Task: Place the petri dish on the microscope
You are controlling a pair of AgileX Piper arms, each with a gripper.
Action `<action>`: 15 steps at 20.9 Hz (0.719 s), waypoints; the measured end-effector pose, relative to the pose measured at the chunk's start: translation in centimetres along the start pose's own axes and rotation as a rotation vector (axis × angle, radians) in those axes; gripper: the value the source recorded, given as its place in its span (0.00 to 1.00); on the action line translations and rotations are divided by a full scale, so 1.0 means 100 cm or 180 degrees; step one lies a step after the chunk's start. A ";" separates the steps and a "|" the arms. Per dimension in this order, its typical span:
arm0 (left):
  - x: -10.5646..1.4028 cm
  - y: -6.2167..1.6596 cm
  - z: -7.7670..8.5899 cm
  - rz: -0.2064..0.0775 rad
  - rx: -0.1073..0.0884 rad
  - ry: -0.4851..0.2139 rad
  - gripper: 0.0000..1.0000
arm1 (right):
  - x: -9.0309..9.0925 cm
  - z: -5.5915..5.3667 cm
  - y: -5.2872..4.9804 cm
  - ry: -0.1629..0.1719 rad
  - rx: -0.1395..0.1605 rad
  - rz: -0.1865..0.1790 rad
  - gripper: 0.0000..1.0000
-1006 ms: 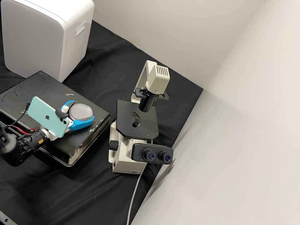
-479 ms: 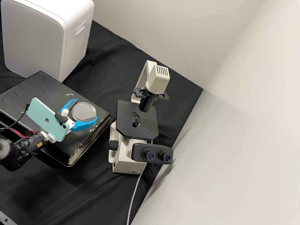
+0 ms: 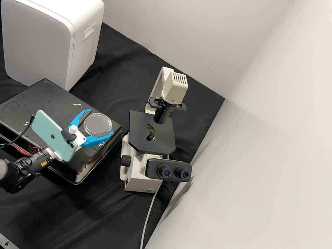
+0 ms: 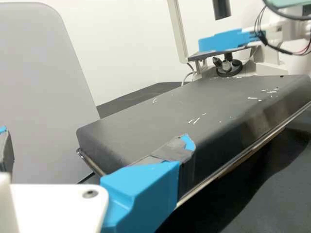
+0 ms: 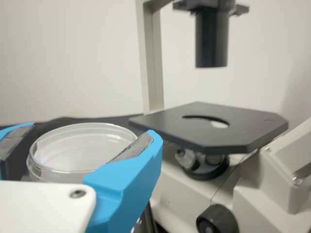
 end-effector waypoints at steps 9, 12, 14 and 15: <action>0.000 0.0000 0.000 0.0000 0.0000 0.0000 1.00 | -0.004 -0.005 0.022 0.0128 0.0113 0.0273 0.00; 0.000 0.0000 0.000 0.0000 0.0000 0.0000 1.00 | -0.001 -0.009 0.030 0.0191 0.0107 0.0384 0.00; 0.000 0.0000 0.000 0.0000 0.0000 0.0000 1.00 | 0.001 -0.012 0.033 0.0229 0.0103 0.0422 0.00; 0.000 0.0000 0.000 0.0000 0.0000 0.0000 1.00 | 0.002 -0.012 0.033 0.0236 0.0102 0.0428 0.00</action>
